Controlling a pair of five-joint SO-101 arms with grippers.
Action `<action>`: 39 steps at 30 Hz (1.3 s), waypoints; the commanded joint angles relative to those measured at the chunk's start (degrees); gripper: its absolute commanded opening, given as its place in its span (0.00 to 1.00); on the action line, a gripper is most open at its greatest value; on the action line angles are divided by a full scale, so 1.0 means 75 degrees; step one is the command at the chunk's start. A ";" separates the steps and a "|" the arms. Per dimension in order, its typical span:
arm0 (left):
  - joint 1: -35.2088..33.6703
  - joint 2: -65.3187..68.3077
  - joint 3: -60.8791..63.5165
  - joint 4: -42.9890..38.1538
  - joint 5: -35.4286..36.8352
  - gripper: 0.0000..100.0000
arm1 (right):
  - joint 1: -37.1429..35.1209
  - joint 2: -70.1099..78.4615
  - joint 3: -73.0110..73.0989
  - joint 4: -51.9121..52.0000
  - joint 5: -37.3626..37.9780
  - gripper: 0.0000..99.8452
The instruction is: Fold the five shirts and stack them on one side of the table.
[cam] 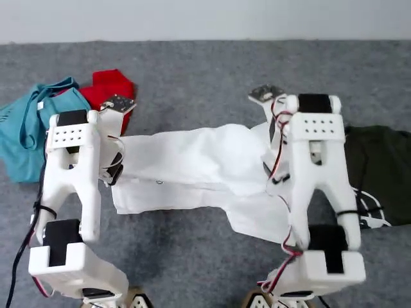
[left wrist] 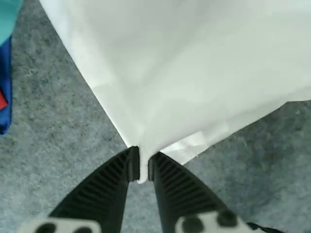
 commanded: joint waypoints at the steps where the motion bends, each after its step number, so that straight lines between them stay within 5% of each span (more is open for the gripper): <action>1: -0.0059 -0.0328 0.0100 0.0082 -0.0211 0.01 | 0.0076 -0.0826 0.0680 -0.0193 0.0305 0.01; 39: -0.0047 -0.0328 0.1987 -0.0141 -0.0316 0.01 | 0.0076 -0.1705 0.3786 -0.1776 0.0891 0.01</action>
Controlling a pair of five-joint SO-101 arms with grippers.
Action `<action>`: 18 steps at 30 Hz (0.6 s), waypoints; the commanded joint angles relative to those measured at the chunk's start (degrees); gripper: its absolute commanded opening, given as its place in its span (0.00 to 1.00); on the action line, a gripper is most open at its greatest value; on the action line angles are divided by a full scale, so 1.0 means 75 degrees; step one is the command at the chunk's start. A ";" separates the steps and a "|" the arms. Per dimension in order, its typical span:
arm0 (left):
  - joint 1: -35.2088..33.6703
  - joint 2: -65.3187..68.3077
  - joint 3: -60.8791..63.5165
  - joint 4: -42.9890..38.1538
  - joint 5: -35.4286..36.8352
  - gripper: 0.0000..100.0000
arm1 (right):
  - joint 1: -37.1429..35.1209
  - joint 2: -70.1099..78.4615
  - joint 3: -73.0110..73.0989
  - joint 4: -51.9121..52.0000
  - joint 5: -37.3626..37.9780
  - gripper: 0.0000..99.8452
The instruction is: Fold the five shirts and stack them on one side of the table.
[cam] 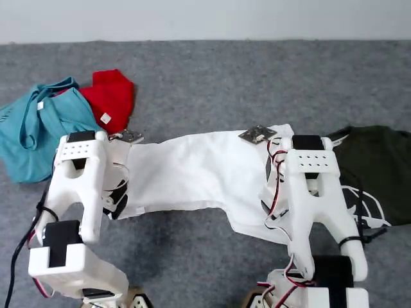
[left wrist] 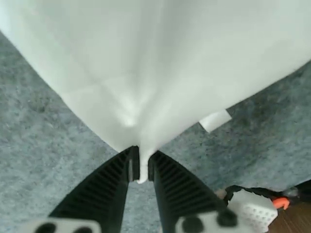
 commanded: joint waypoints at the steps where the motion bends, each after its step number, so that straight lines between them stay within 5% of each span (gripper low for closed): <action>1: -0.0047 -0.0281 0.0018 -0.0234 -0.0094 0.01 | 0.0076 -0.0229 0.0047 -0.0088 0.0105 0.01; 18: -0.0035 -0.0258 0.0850 -0.1536 -0.0094 0.01 | 0.0053 -0.0229 0.0867 -0.0674 0.0316 0.01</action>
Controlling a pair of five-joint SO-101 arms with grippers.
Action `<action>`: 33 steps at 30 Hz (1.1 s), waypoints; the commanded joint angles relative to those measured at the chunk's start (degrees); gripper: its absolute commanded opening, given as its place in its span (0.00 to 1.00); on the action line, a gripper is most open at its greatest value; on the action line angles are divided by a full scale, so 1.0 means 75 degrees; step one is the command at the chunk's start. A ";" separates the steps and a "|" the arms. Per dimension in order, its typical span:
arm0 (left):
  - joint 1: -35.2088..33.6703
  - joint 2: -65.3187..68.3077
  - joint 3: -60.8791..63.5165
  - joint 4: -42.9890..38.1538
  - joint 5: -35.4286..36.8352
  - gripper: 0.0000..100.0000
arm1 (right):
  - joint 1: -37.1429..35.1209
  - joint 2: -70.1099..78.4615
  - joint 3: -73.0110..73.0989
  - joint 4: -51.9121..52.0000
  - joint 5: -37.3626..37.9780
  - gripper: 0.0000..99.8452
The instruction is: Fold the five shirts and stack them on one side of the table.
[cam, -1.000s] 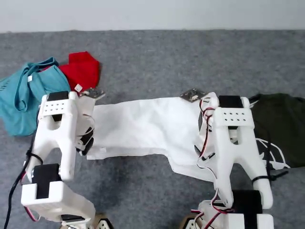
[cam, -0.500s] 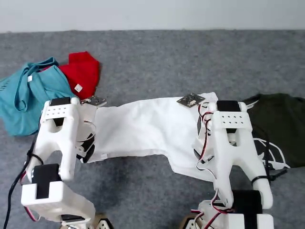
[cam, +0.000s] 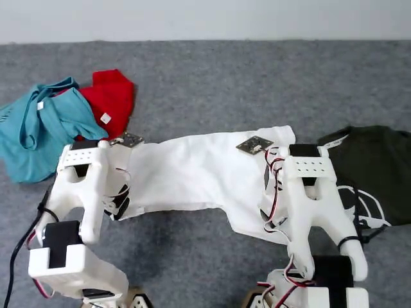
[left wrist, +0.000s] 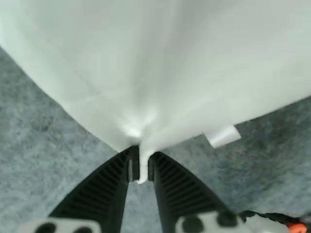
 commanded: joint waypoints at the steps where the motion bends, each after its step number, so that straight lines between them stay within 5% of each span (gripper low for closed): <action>1: -0.0035 -0.0258 0.0018 -0.0223 -0.0094 0.01 | 0.0053 -0.0217 0.0012 -0.0076 0.0082 0.01; 5: -0.0035 -0.0258 0.0018 -0.0481 -0.0070 0.02 | 0.0053 -0.0217 0.0047 -0.0018 0.0082 0.02; 12: -0.0035 -0.0352 -0.0041 -0.0445 -0.0082 0.07 | 0.0018 -0.0428 -0.0199 0.0779 0.0363 0.18; 20: -0.0035 -0.0352 -0.0217 0.0223 -0.0551 0.08 | 0.0076 -0.1354 -0.1594 0.2092 0.0621 0.19; 29: -0.0047 -0.0352 -0.0498 0.0387 -0.0551 0.08 | 0.0287 -0.0545 -0.2673 -0.1729 -0.0621 0.26; 33: -0.0035 -0.0352 -0.0510 0.0762 -0.0563 0.08 | 0.0264 0.0803 -0.3470 -0.1987 -0.1160 0.31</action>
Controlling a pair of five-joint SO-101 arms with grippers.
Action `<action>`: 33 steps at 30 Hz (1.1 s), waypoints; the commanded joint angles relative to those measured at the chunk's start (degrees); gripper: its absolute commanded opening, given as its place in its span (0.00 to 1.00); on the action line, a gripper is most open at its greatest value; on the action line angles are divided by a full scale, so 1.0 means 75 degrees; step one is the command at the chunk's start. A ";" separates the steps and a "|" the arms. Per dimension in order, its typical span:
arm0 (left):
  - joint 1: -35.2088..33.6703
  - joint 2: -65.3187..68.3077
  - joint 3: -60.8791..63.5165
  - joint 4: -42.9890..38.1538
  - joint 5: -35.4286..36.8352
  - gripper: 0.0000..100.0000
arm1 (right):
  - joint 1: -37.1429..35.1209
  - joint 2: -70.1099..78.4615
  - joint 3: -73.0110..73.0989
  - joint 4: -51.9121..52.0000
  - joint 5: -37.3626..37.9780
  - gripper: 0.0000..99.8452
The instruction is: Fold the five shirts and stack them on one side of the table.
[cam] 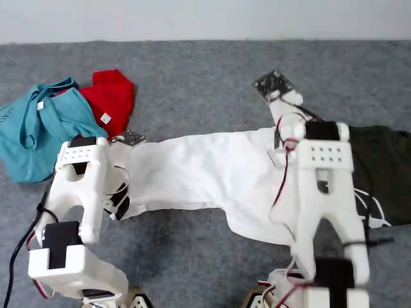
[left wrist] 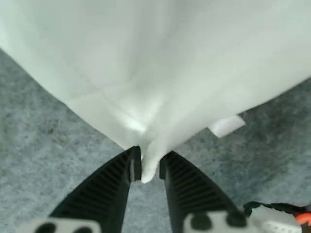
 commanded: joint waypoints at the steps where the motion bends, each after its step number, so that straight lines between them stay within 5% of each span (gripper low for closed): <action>1: -0.0012 -0.0293 -0.0229 0.0387 -0.0070 0.08 | 0.0076 0.1073 -0.0961 -0.0299 -0.0469 0.31; 17: 0.0000 -0.0293 -0.0240 0.0633 0.0293 0.08 | 0.0322 0.4870 -0.2649 -0.0346 -0.0481 0.31; 27: 0.0000 -0.0293 -0.0240 0.0621 0.0270 0.08 | 0.0369 0.5550 -0.2649 -0.0334 -0.0481 0.06; 33: 0.0000 -0.0293 -0.0240 0.0621 0.0270 0.08 | 0.0522 0.4952 -0.2989 0.0170 -0.0469 0.04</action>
